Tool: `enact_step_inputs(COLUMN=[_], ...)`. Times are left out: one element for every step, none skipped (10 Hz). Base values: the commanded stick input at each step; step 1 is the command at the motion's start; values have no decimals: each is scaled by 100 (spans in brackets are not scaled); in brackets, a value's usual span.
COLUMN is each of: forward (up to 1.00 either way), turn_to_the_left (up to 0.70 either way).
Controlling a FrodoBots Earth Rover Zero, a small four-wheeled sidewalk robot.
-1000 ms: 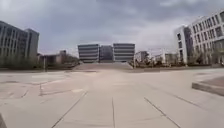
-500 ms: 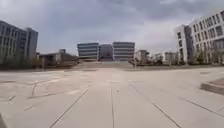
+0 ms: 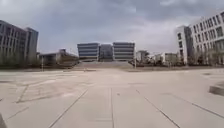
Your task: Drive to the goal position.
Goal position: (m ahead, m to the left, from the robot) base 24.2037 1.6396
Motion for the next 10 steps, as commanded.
enact_step_inputs(forward=[70, 70, 70, 70, 70, 70, 70, 70, 70, 70], turn_to_the_left=[0, 0, 0, 0, 0, 0, 0, 0, 0, 0])
